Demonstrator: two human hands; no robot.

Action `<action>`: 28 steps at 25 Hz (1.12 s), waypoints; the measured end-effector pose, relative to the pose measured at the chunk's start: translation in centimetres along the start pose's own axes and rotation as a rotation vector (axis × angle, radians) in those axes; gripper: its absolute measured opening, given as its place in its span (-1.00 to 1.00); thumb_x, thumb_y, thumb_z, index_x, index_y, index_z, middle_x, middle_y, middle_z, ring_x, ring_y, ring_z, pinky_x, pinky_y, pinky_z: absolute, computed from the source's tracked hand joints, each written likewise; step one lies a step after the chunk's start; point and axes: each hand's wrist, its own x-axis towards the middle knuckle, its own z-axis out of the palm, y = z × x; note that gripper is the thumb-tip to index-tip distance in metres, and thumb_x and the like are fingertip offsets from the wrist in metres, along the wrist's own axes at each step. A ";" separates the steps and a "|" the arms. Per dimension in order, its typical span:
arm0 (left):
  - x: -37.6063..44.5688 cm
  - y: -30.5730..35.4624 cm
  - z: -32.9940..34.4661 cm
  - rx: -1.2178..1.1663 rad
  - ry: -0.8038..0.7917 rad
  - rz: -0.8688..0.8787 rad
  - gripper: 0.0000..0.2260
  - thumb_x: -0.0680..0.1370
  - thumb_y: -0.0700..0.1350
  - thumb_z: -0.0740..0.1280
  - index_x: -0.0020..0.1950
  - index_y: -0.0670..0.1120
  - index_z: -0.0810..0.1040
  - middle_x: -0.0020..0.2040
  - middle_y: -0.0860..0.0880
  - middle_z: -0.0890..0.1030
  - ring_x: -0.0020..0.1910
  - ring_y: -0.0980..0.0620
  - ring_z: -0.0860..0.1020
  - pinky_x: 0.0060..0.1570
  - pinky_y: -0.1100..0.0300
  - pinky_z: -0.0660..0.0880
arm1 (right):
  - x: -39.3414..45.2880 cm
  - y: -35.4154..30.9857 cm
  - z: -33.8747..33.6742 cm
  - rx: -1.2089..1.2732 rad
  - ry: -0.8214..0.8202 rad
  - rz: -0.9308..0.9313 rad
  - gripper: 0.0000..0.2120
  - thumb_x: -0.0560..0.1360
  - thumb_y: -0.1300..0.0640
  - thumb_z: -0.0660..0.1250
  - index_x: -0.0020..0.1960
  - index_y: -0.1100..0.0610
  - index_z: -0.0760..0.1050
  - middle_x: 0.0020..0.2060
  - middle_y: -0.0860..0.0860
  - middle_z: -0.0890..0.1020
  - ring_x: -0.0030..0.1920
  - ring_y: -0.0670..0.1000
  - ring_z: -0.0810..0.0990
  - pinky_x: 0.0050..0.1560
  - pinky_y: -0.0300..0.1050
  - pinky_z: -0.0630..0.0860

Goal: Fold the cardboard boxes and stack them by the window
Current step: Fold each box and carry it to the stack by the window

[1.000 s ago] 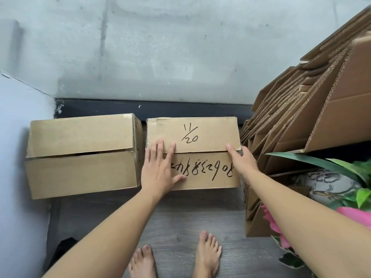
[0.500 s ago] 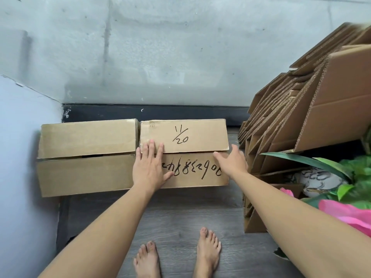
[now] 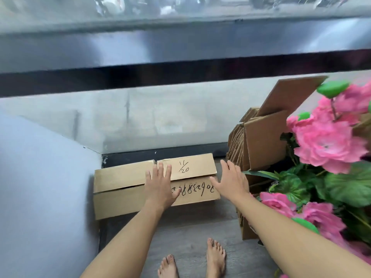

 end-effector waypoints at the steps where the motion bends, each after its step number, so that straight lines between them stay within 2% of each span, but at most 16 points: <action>1: -2.0 -0.2 -2.2 -0.032 0.005 -0.001 -0.18 0.54 0.41 0.08 0.64 -0.03 -0.06 0.63 -0.15 -0.02 0.57 -0.17 0.04 0.50 -0.12 0.08 | -2.0 -0.7 -2.3 0.013 0.007 -0.009 -0.27 0.53 -0.31 0.21 0.56 0.03 0.12 0.49 0.06 0.30 0.45 0.11 0.30 0.39 0.05 0.33; 5: -10.2 -1.1 -9.2 -0.126 0.024 -0.025 -0.22 0.55 0.38 0.07 0.63 0.00 -0.04 0.63 -0.13 0.02 0.58 -0.14 0.05 0.50 -0.12 0.04 | -9.9 -3.5 -10.5 0.046 0.060 -0.039 -0.33 0.52 -0.27 0.21 0.51 0.05 0.21 0.42 0.06 0.38 0.39 0.12 0.36 0.34 0.05 0.35; 7: -14.2 -1.6 -12.2 -0.126 0.048 0.000 -0.24 0.56 0.36 0.04 0.64 0.00 -0.04 0.63 -0.13 0.04 0.58 -0.14 0.06 0.51 -0.12 0.03 | -14.1 -4.4 -14.2 0.053 0.101 -0.041 -0.31 0.52 -0.27 0.20 0.53 0.05 0.21 0.45 0.06 0.36 0.41 0.11 0.34 0.35 0.04 0.33; 11: -20.5 -2.1 -17.7 -0.081 0.110 0.057 -0.25 0.56 0.36 0.05 0.63 0.00 -0.02 0.63 -0.11 0.06 0.58 -0.12 0.07 0.51 -0.09 0.05 | -22.2 -4.5 -18.8 0.068 0.158 0.015 -0.27 0.53 -0.29 0.18 0.58 0.06 0.14 0.53 0.06 0.26 0.48 0.11 0.26 0.41 0.05 0.27; 14: -23.7 -1.3 -20.9 -0.066 0.121 0.115 -0.26 0.56 0.36 0.07 0.62 0.01 0.02 0.61 -0.11 0.11 0.57 -0.11 0.10 0.51 -0.07 0.10 | -27.2 -3.5 -20.6 0.106 0.174 0.073 -0.28 0.53 -0.28 0.19 0.56 0.06 0.16 0.49 0.06 0.30 0.44 0.13 0.30 0.37 0.06 0.31; 17: -26.7 0.9 -23.4 -0.060 0.112 0.232 -0.30 0.57 0.34 0.09 0.60 -0.02 0.12 0.52 -0.08 0.30 0.49 -0.10 0.26 0.45 -0.04 0.21 | -32.3 -1.6 -21.1 0.150 0.176 0.127 -0.35 0.53 -0.26 0.22 0.49 0.07 0.26 0.38 0.07 0.40 0.37 0.14 0.37 0.32 0.04 0.34; 20: -29.1 4.8 -24.7 -0.045 0.083 0.356 -0.38 0.58 0.31 0.14 0.53 -0.02 0.24 0.41 -0.07 0.43 0.41 -0.09 0.35 0.35 -0.01 0.31 | -36.8 1.9 -20.4 0.208 0.167 0.207 -0.40 0.53 -0.24 0.25 0.44 0.08 0.31 0.36 0.09 0.43 0.38 0.16 0.38 0.32 0.04 0.35; 26: -35.4 15.9 -24.1 0.155 0.003 0.644 -0.49 0.58 0.26 0.20 0.40 -0.04 0.38 0.33 -0.09 0.51 0.35 -0.10 0.42 0.24 0.03 0.40 | -46.9 11.8 -17.0 0.321 0.168 0.425 -0.50 0.53 -0.21 0.25 0.32 0.10 0.40 0.26 0.10 0.51 0.33 0.16 0.44 0.27 0.09 0.38; 28: -38.8 21.1 -23.3 0.219 -0.011 0.753 -0.49 0.58 0.23 0.22 0.41 -0.04 0.38 0.34 -0.10 0.51 0.35 -0.11 0.43 0.25 0.04 0.40 | -51.5 16.1 -15.1 0.397 0.185 0.531 -0.47 0.53 -0.21 0.26 0.36 0.10 0.39 0.27 0.10 0.50 0.32 0.16 0.45 0.24 0.08 0.42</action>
